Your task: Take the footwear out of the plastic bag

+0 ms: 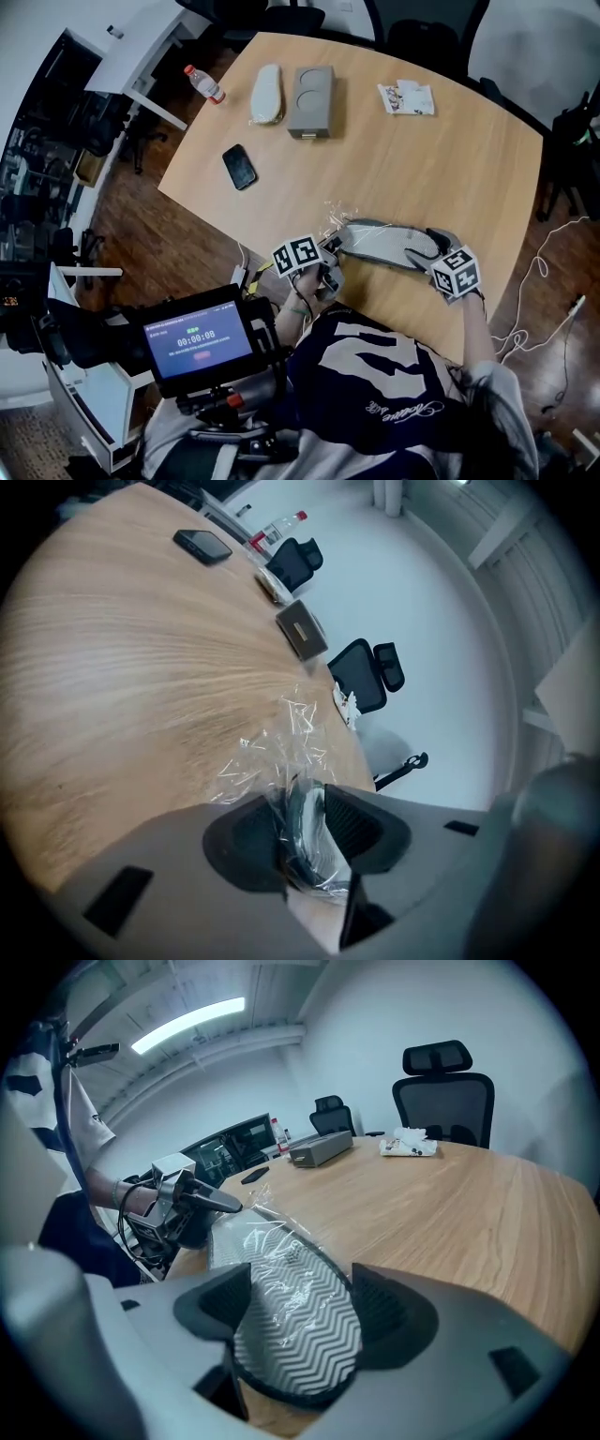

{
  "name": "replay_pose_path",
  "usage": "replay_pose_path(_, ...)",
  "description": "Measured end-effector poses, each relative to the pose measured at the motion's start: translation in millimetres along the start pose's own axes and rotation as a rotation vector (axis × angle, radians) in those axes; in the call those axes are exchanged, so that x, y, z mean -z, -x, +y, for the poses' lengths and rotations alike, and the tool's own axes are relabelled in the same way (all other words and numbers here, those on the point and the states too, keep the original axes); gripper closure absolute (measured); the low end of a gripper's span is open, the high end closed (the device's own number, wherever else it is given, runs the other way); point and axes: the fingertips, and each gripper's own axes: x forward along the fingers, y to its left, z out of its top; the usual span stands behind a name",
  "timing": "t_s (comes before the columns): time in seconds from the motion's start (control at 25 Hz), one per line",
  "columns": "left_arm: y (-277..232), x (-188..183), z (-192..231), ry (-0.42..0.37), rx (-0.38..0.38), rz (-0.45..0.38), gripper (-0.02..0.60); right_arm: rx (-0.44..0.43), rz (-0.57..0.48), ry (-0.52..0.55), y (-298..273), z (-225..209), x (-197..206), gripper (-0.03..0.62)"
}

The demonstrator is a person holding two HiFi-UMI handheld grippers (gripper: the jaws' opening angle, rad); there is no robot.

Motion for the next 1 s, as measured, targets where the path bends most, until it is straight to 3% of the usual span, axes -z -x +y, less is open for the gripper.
replay_pose_path(0.12, 2, -1, 0, 0.021, 0.022, -0.012, 0.467, -0.001, -0.034, -0.063, 8, 2, -1, 0.26)
replay_pose_path(0.24, 5, 1, 2, 0.055, 0.051, -0.01, 0.483, 0.005, -0.12, -0.197, 26, 1, -3, 0.26)
replay_pose_path(0.36, 10, 0, 2, 0.142, 0.111, -0.034, 0.498, 0.048, -0.203, -0.35, 56, -9, 8, 0.26)
replay_pose_path(0.56, 19, -4, 3, 0.197, 0.159, -0.048, 0.51, 0.072, -0.174, -0.564, 83, -16, 58, 0.264)
replay_pose_path(0.64, 21, -7, 1, 0.217, 0.195, -0.038, 0.514, 0.029, -0.153, -0.619, 83, -10, 68, 0.272)
replay_pose_path(0.76, 22, -9, 3, 0.278, 0.231, -0.026, 0.515, -0.119, -0.157, -0.738, 77, 5, 64, 0.279)
replay_pose_path(0.88, 28, -11, -6, 0.367, 0.3, -0.048, 0.518, -0.303, -0.215, -0.897, 69, 17, 49, 0.388)
replay_pose_path(1.0, 32, -10, -17, 0.375, 0.342, -0.044, 0.52, -0.365, -0.266, -0.931, 64, 15, 39, 0.396)
